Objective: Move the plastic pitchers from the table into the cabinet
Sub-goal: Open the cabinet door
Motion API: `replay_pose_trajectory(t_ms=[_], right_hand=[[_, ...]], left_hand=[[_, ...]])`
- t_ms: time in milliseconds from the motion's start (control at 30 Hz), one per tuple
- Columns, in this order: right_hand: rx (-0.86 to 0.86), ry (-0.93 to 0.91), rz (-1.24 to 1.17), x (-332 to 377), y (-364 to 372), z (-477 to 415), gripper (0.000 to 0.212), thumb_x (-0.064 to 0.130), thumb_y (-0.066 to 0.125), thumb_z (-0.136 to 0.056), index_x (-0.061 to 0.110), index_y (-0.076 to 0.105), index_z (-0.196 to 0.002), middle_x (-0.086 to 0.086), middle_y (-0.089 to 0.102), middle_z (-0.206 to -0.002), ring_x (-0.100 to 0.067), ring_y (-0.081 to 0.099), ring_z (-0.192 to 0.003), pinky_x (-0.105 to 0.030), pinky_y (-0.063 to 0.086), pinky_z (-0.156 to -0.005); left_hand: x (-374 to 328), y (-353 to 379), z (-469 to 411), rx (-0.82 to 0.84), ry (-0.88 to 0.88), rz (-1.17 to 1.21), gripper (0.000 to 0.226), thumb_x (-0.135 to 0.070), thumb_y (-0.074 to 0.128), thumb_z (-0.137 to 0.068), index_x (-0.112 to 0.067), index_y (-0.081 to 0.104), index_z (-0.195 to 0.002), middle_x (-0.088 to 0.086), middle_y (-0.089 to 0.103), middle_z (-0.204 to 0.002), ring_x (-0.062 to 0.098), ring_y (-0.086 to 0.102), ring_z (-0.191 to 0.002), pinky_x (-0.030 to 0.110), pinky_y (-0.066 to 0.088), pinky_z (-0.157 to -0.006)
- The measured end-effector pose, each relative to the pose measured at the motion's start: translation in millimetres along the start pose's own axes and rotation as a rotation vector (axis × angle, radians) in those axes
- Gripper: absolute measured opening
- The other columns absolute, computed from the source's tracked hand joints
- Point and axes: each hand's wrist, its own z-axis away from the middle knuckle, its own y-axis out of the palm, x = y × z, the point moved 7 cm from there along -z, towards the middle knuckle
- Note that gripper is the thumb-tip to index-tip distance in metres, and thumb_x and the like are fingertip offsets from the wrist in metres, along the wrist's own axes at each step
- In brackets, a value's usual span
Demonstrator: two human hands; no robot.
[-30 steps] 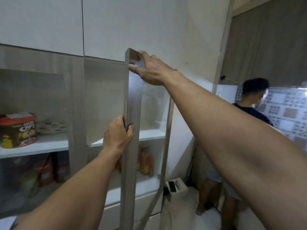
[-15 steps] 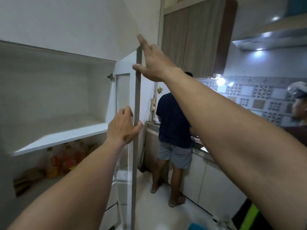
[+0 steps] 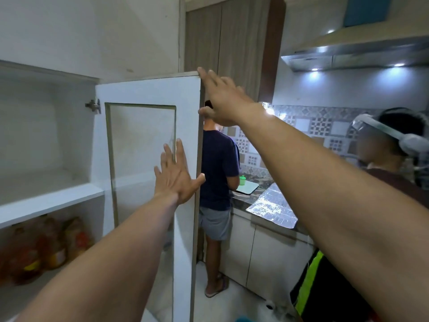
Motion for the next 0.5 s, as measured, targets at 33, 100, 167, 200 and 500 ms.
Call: replay_pose_trajectory(t_ms=[33,100,167,200,500], right_hand=[[-0.003,-0.008,0.007,-8.8,5.2,-4.5,0.094,0.038,0.062,-0.095,0.024,-0.003,-0.16,-0.005,0.005,-0.169,-0.032,0.012,-0.152,-0.066,0.02,-0.116],[-0.004,-0.011,0.021,-24.7,14.0,-11.6,0.095,0.036,0.063,-0.095,0.022,-0.003,-0.16,-0.004,0.005,-0.169,-0.033,0.014,-0.152,-0.066,0.023,-0.116],[-0.001,-0.001,0.032,-41.5,20.4,-18.3,0.095,0.033,0.065,-0.094,0.02,-0.002,-0.161,-0.004,0.003,-0.169,-0.033,0.013,-0.152,-0.065,0.022,-0.117],[-0.001,0.003,0.036,-48.3,22.1,-21.0,0.094,0.033,0.065,-0.094,0.02,-0.001,-0.161,-0.004,0.002,-0.169,-0.033,0.012,-0.152,-0.064,0.021,-0.117],[0.062,0.042,0.007,-93.4,47.8,-38.9,0.095,0.031,0.062,-0.097,0.019,-0.008,-0.16,-0.002,-0.004,-0.17,-0.033,0.015,-0.152,-0.063,0.028,-0.115]], left_hand=[[-4.0,8.4,-6.4,0.008,-0.002,0.001,0.115,-0.068,0.054,-0.081,-0.027,-0.03,-0.148,0.017,-0.018,-0.162,0.038,-0.003,-0.151,0.06,0.012,-0.117],[-12.0,22.7,-18.3,0.015,0.0,-0.01,0.116,-0.07,0.052,-0.081,-0.026,-0.032,-0.147,0.016,-0.023,-0.161,0.038,-0.007,-0.151,0.061,0.009,-0.117],[-20.9,36.3,-31.5,0.013,-0.003,-0.023,0.117,-0.071,0.052,-0.081,-0.024,-0.033,-0.147,0.015,-0.023,-0.162,0.037,-0.008,-0.151,0.062,0.009,-0.118],[-25.0,42.5,-37.3,0.01,-0.007,-0.027,0.118,-0.071,0.052,-0.08,-0.023,-0.033,-0.147,0.015,-0.022,-0.162,0.037,-0.008,-0.151,0.062,0.01,-0.118],[-48.6,84.9,-71.6,0.002,-0.035,-0.02,0.118,-0.07,0.052,-0.082,-0.023,-0.035,-0.145,0.019,-0.021,-0.161,0.039,-0.007,-0.15,0.061,0.009,-0.117]])
